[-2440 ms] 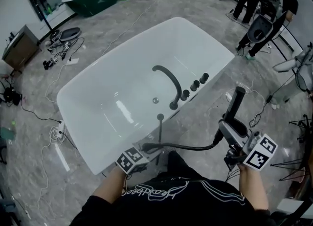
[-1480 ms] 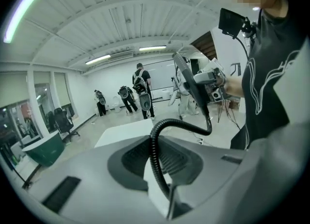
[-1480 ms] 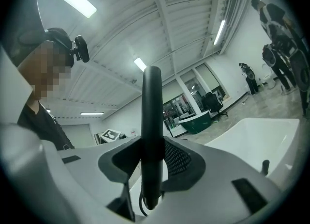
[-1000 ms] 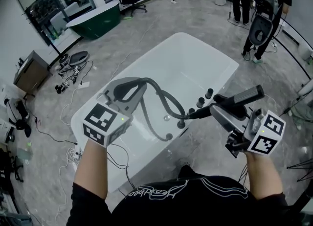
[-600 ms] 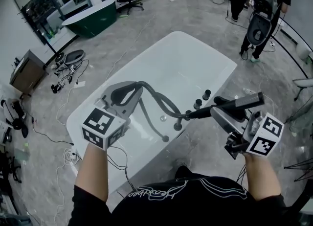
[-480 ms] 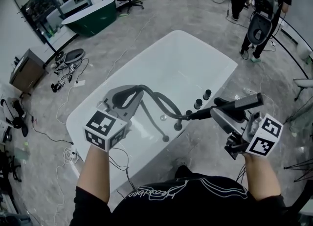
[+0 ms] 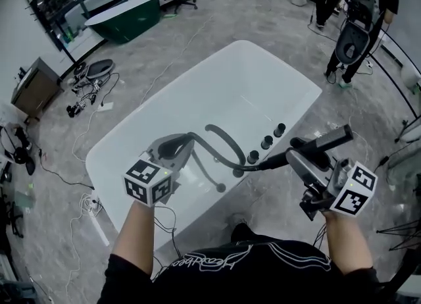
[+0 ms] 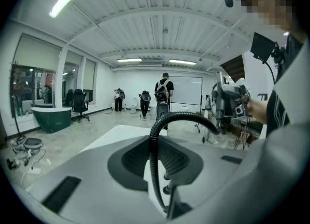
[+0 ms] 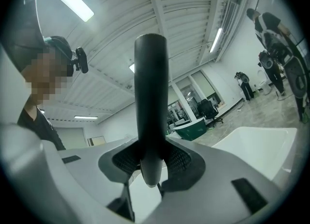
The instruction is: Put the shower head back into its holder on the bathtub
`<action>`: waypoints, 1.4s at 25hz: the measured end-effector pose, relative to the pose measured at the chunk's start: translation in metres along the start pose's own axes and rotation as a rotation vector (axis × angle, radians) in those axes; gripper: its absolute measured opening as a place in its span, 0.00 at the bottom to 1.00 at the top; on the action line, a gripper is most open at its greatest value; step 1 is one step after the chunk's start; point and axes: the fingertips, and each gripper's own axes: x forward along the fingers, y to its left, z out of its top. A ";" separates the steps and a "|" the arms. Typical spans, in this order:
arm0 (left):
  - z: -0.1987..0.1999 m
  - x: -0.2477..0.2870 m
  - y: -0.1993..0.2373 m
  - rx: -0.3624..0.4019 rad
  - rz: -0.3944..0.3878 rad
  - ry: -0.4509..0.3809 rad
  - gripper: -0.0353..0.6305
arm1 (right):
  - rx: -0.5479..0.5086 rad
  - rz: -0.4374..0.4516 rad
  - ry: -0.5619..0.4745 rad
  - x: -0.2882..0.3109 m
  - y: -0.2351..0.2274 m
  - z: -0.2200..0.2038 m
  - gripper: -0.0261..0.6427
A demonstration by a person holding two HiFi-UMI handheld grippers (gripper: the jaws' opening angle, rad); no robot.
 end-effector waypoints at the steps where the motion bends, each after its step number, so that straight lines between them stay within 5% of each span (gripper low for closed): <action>1: -0.010 0.003 0.001 -0.037 0.000 0.000 0.13 | 0.004 -0.002 -0.002 0.000 0.000 0.000 0.24; 5: -0.055 0.016 -0.001 -0.153 -0.012 0.034 0.13 | 0.012 -0.012 0.012 -0.001 -0.003 -0.004 0.24; 22: -0.162 0.055 -0.037 -0.309 -0.040 0.184 0.13 | 0.026 0.001 0.075 0.001 0.000 -0.019 0.24; 35: -0.243 0.071 -0.072 -0.298 -0.110 0.338 0.14 | 0.059 0.031 0.171 0.014 -0.001 -0.063 0.24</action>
